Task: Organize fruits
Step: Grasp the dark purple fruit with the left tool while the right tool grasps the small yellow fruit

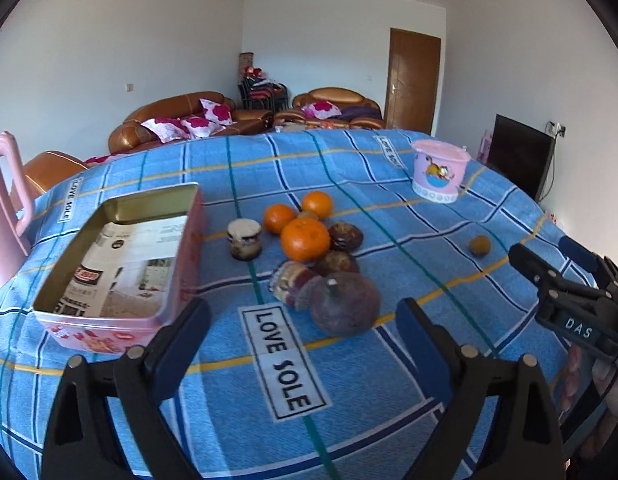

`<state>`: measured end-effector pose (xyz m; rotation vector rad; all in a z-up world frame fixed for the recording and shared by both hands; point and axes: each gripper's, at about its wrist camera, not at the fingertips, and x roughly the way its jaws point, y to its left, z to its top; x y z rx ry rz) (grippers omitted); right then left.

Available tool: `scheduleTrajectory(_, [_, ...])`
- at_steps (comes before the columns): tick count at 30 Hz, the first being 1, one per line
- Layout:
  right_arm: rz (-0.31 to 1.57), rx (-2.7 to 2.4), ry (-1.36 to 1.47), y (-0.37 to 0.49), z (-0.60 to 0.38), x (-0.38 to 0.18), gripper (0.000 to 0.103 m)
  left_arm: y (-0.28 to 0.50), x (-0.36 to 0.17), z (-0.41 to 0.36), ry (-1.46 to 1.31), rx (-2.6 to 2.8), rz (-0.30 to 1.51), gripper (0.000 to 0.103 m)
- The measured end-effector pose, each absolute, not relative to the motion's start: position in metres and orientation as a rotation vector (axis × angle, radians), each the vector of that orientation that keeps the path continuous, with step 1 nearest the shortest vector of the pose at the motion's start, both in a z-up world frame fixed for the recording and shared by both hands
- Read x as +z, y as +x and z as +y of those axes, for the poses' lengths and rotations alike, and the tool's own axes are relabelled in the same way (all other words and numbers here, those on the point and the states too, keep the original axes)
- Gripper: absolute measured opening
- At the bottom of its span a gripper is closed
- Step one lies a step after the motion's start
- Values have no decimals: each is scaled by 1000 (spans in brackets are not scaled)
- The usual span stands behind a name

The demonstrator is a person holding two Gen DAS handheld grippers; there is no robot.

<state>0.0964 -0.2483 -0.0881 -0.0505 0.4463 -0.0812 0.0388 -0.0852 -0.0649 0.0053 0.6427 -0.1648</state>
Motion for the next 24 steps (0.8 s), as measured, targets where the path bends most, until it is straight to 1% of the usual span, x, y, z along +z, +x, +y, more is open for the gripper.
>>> scheduleTrajectory(1, [468, -87, -51, 98, -251, -90, 102, 42, -68, -92, 13, -180, 657, 87])
scheduleTrajectory(3, [489, -83, -36, 103, -258, -94, 102, 50, -74, -104, 33, -195, 700, 85])
scheduleTrajectory(5, [504, -86, -30, 108, -264, -97, 102, 57, -79, -111, 33, -221, 739, 72])
scheduleTrajectory(6, [508, -84, -26, 110, -266, -98, 102, 60, -82, -115, 34, -229, 759, 67])
scheduleTrajectory(7, [515, -84, -22, 112, -269, -99, 102, 63, -84, -118, 40, -233, 776, 61])
scheduleTrajectory(11, [566, -76, -16, 127, -277, -98, 102, 69, -85, -125, 76, -203, 788, 60])
scheduleTrajectory(12, [584, -70, -10, 131, -278, -97, 102, 71, -85, -126, 93, -185, 793, 57])
scheduleTrajectory(13, [598, -62, -6, 135, -279, -97, 102, 74, -86, -127, 121, -161, 796, 51])
scheduleTrajectory(14, [614, -60, -5, 141, -281, -96, 100, 77, -85, -127, 143, -154, 797, 50])
scheduleTrajectory(16, [650, -59, 6, 153, -284, -97, 87, 80, -84, -126, 146, -163, 790, 50])
scheduleTrajectory(17, [667, -59, 17, 160, -287, -98, 79, 80, -84, -126, 155, -165, 788, 50])
scheduleTrajectory(20, [741, -42, 48, 181, -292, -105, 74, 80, -84, -129, 188, -165, 775, 50])
scheduleTrajectory(21, [762, -31, 61, 187, -293, -108, 69, 80, -84, -128, 188, -169, 773, 50])
scheduleTrajectory(22, [779, -25, 67, 191, -293, -111, 67, 80, -84, -127, 185, -174, 772, 50])
scheduleTrajectory(24, [815, -23, 74, 198, -294, -117, 55, 81, -83, -126, 184, -180, 772, 50])
